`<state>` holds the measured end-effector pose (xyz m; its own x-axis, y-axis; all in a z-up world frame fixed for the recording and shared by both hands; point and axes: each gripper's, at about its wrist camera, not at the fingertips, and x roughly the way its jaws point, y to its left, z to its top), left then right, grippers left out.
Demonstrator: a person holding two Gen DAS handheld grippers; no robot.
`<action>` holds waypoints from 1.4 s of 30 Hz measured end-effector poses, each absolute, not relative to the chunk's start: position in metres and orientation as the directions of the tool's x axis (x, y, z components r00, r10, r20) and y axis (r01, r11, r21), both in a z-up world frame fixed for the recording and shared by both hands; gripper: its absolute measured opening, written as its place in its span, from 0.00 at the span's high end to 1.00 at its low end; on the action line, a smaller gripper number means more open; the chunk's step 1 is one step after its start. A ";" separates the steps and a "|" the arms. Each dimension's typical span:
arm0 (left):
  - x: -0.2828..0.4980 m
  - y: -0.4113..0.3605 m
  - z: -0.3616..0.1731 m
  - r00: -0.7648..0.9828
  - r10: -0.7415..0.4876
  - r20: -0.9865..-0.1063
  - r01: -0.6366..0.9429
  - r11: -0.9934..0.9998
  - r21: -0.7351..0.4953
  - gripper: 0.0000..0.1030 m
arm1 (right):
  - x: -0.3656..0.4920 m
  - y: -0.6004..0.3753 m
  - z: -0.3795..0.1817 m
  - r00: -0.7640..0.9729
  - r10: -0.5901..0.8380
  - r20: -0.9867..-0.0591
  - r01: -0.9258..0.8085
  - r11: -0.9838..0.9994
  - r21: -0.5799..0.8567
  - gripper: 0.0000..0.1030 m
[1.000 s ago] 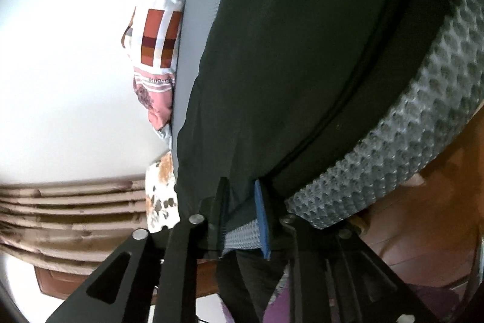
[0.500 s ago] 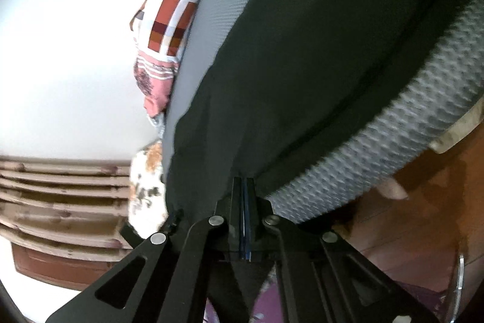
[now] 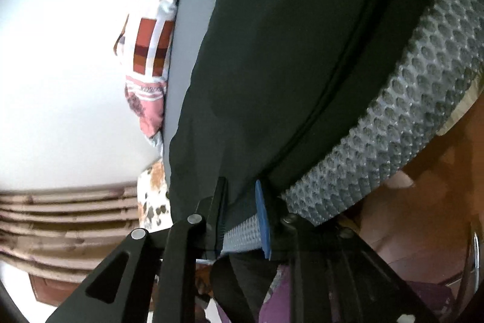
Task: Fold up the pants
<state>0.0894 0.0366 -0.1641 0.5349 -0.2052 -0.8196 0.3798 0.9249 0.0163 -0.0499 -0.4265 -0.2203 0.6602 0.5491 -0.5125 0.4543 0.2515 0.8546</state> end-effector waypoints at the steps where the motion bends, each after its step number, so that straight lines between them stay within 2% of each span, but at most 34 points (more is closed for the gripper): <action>1: 0.089 0.037 -0.165 0.535 -0.205 -0.819 0.380 0.925 0.016 0.14 | -0.050 -0.427 -0.218 0.661 0.535 -0.526 0.460 0.264 0.847 0.82; 4: 0.090 0.037 -0.165 0.536 -0.205 -0.819 0.385 0.923 0.021 0.14 | -0.049 -0.423 -0.212 0.682 0.468 -0.562 0.492 0.276 0.826 0.82; 7: 0.090 0.039 -0.167 0.534 -0.215 -0.818 0.387 0.922 0.010 0.12 | -0.051 -0.423 -0.217 0.717 0.442 -0.540 0.504 0.207 0.839 0.80; 8: 0.090 0.039 -0.168 0.534 -0.217 -0.817 0.387 0.922 0.008 0.11 | -0.051 -0.420 -0.219 0.731 0.449 -0.514 0.491 0.178 0.853 0.73; 12: 0.089 0.032 -0.169 0.534 -0.206 -0.820 0.396 0.918 0.027 0.06 | -0.036 -0.399 -0.225 0.693 0.560 -0.454 0.437 0.174 0.882 0.69; 14: 0.090 0.032 -0.170 0.534 -0.207 -0.820 0.397 0.917 0.027 0.05 | -0.033 -0.395 -0.229 0.683 0.575 -0.451 0.440 0.169 0.882 0.72; 18: 0.090 0.032 -0.171 0.534 -0.208 -0.819 0.392 0.920 0.022 0.02 | -0.031 -0.407 -0.223 0.724 0.511 -0.464 0.435 0.184 0.881 0.73; 20: 0.091 0.033 -0.171 0.534 -0.209 -0.819 0.390 0.921 0.019 0.01 | -0.029 -0.409 -0.223 0.720 0.512 -0.469 0.441 0.185 0.878 0.81; 21: 0.091 0.032 -0.172 0.534 -0.208 -0.819 0.389 0.921 0.019 0.01 | -0.026 -0.405 -0.221 0.695 0.524 -0.492 0.439 0.233 0.868 0.94; 29: 0.090 0.032 -0.172 0.533 -0.208 -0.820 0.386 0.922 0.017 0.00 | -0.036 -0.403 -0.197 0.666 0.568 -0.484 0.361 0.322 0.875 0.95; 31: 0.090 0.032 -0.172 0.533 -0.206 -0.821 0.386 0.922 0.018 0.00 | -0.039 -0.403 -0.209 0.636 0.564 -0.527 0.393 0.350 0.850 0.95; 33: 0.090 0.032 -0.171 0.534 -0.207 -0.820 0.385 0.923 0.018 0.00 | -0.045 -0.404 -0.230 0.630 0.583 -0.513 0.437 0.279 0.855 0.99; 35: 0.090 0.032 -0.171 0.533 -0.209 -0.820 0.386 0.922 0.016 0.00 | -0.045 -0.405 -0.228 0.633 0.579 -0.514 0.428 0.292 0.855 0.98; 42: 0.090 0.032 -0.171 0.534 -0.207 -0.820 0.385 0.923 0.017 0.00 | -0.058 -0.438 -0.229 0.709 0.552 -0.439 0.414 0.178 0.893 0.81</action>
<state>0.0897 0.0322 -0.1714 0.5336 -0.2072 -0.8200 0.3847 0.9229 0.0171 -0.0584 -0.4382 -0.2292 0.7090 0.5517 -0.4392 0.4144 0.1778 0.8925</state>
